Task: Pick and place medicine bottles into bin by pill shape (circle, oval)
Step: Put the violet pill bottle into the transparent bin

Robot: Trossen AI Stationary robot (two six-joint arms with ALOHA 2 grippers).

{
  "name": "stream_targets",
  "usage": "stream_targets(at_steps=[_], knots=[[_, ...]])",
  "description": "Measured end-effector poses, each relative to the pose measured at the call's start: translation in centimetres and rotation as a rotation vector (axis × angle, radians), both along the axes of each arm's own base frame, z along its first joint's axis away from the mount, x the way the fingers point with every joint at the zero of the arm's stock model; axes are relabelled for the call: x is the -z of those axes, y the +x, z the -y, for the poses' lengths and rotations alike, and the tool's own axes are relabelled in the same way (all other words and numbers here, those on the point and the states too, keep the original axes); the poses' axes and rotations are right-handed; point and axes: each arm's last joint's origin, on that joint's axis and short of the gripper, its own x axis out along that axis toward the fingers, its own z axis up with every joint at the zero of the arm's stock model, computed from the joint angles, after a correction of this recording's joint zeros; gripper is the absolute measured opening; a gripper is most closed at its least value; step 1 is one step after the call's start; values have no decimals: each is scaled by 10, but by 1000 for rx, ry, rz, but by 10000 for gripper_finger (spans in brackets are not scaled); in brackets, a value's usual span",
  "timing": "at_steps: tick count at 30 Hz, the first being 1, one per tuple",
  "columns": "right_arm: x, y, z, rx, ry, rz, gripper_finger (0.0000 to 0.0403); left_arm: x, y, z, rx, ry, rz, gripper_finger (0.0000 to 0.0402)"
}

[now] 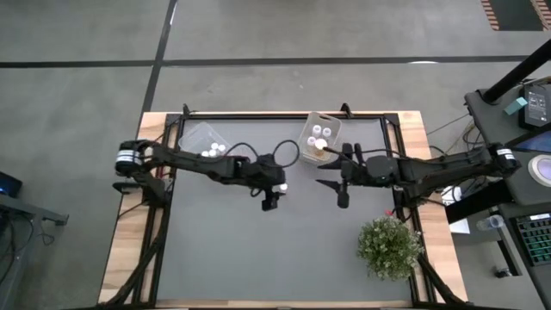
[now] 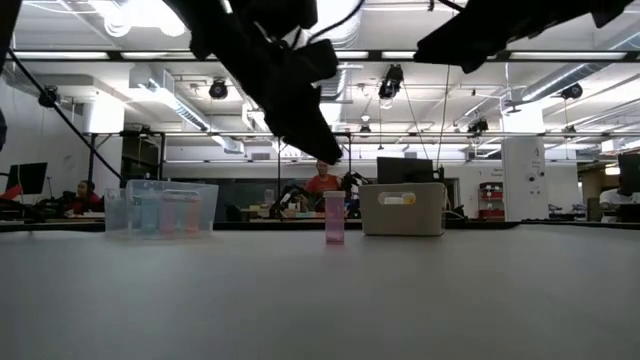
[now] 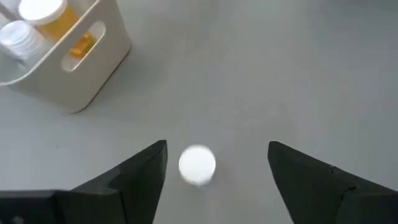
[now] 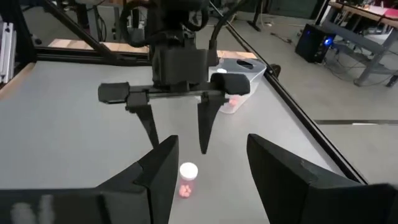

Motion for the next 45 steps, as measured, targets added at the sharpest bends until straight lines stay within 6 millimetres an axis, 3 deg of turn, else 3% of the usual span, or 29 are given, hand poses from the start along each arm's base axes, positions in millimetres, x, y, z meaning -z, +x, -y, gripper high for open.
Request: stream_targets(at_steps=[5, 17, 35, 45], knots=[[-2, -11, 1, -3, -9, 30, 182, 13, 13, -1, 31, 34, -36, 286], [-2, -17, 1, -5, -18, 42, 182, 39, 22, -6, -15, 77, -109, 284], [-2, -17, 1, -5, -18, 36, 182, 40, 20, -6, -18, 82, -117, 140], [-1, -17, 1, -4, -17, 29, 182, 28, 15, -6, -25, 77, -98, 106]])
